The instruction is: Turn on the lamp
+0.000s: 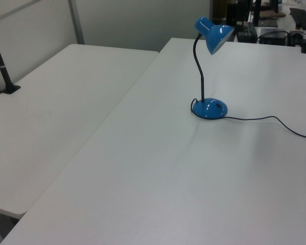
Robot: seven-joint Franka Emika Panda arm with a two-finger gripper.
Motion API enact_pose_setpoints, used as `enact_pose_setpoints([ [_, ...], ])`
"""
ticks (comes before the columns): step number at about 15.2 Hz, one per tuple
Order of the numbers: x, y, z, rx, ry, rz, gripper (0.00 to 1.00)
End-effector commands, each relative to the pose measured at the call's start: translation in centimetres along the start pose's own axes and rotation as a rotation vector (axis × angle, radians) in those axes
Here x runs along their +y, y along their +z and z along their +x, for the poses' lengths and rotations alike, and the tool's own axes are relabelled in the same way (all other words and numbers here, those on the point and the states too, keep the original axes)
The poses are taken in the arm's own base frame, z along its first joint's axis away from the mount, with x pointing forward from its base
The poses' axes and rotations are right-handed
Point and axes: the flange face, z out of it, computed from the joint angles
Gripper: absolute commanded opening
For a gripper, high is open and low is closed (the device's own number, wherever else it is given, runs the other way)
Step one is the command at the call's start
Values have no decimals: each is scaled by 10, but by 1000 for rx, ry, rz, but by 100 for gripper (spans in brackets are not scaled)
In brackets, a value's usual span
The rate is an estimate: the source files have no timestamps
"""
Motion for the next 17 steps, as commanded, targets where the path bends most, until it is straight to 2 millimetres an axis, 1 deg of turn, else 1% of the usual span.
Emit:
enact_pose_setpoints([
  [1, -3, -3, 5, 15, 3, 14, 100],
  [7, -4, 1, 7, 9, 3, 14, 100],
  [15, -4, 0, 7, 9, 1, 14, 100],
  [17, 0, -2, 4, 9, -3, 14, 100],
])
